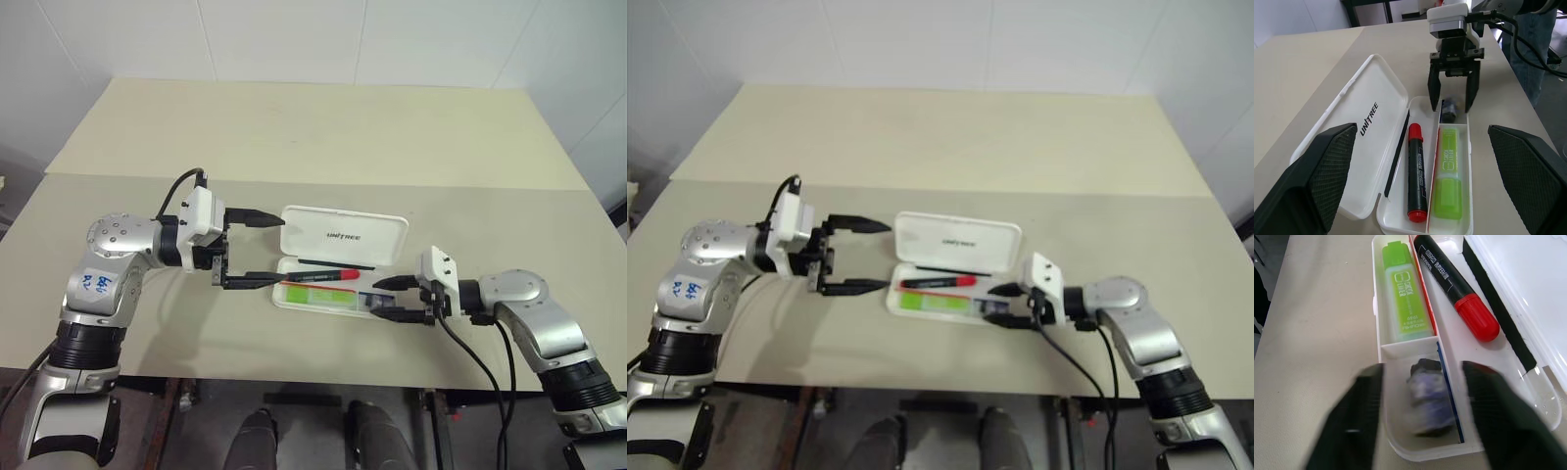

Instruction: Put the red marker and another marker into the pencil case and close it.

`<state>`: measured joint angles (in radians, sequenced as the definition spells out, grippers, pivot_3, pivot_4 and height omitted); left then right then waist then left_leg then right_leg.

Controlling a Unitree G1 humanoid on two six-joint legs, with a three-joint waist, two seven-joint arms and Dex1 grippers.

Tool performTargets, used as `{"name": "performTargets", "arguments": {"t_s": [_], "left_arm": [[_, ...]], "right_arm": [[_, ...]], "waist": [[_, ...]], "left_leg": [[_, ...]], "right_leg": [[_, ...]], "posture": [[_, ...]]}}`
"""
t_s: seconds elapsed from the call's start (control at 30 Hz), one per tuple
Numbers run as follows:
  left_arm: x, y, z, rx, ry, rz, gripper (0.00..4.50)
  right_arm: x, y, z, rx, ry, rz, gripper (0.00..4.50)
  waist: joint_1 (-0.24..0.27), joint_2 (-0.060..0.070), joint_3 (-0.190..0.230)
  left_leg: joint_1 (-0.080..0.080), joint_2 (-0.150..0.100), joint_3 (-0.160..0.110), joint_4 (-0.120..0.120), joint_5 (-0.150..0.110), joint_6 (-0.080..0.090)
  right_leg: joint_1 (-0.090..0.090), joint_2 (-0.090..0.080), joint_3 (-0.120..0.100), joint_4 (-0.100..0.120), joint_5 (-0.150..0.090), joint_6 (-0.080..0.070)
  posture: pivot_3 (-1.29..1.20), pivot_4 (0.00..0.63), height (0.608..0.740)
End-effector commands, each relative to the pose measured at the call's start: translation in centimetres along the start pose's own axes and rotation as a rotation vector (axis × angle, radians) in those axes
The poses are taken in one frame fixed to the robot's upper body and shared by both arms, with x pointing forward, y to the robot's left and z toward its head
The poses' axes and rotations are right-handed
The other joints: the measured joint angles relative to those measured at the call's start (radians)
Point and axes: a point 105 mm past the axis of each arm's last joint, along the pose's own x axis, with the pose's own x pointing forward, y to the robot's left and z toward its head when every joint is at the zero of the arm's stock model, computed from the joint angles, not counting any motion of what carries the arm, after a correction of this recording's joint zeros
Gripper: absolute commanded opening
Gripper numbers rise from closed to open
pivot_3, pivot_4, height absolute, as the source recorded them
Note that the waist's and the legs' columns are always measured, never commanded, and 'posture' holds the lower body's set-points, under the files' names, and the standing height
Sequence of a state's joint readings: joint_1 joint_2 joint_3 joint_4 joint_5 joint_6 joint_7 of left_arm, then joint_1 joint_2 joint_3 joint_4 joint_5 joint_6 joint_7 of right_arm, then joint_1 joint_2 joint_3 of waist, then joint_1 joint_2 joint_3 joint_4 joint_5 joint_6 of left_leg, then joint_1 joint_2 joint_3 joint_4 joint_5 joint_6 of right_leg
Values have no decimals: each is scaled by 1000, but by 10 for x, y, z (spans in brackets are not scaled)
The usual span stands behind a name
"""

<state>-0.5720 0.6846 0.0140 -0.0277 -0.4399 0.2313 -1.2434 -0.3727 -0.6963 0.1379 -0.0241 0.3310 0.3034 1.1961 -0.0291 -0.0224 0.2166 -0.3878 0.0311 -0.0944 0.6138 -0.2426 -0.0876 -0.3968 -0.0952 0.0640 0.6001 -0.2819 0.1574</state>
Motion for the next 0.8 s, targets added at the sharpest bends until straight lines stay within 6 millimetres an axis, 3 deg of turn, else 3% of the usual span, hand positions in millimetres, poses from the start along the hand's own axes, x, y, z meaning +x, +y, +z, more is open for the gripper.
{"name": "performTargets", "arguments": {"t_s": [0.03,0.07,0.1,0.4,0.5,0.67,0.8], "left_arm": [[-1,2,9,53,1,4,4500],[-1,3,9,54,1,4,4500],[-1,3,9,54,2,4,4500],[-5,0,14,29,-48,8,4500],[-9,-1,11,16,-47,15,4500],[-20,-7,-5,-34,-15,21,4500],[-28,-9,-22,-63,25,18,3582]], "right_arm": [[-1,0,9,-23,-35,2,4041],[-1,0,11,-28,-41,-2,4409],[-1,0,14,-26,-50,0,4463],[-24,15,66,-90,-209,-25,4463],[-37,21,72,-110,-212,-63,4463],[-79,28,67,-84,-135,-164,4463],[-100,20,62,-98,-85,-246,4500]], "waist": [[0,0,0],[0,0,0],[0,0,0],[1,0,0],[4,0,0],[5,0,0],[-2,0,0]], "left_leg": [[0,0,0,0,0,0],[0,0,0,0,0,0],[0,0,0,0,0,0],[0,0,0,0,0,0],[0,0,0,-1,0,0],[-1,0,0,-1,-1,1],[0,0,1,0,-1,1]], "right_leg": [[0,0,0,0,0,0],[0,0,0,0,0,0],[0,0,0,0,0,0],[0,0,0,0,0,0],[0,0,0,0,0,0],[0,0,0,-2,0,0],[0,0,0,-3,-2,-3]], "posture": [[0,150,740],[0,150,740],[0,150,740],[0,150,740],[0,150,740],[0,150,740],[0,150,740]]}}
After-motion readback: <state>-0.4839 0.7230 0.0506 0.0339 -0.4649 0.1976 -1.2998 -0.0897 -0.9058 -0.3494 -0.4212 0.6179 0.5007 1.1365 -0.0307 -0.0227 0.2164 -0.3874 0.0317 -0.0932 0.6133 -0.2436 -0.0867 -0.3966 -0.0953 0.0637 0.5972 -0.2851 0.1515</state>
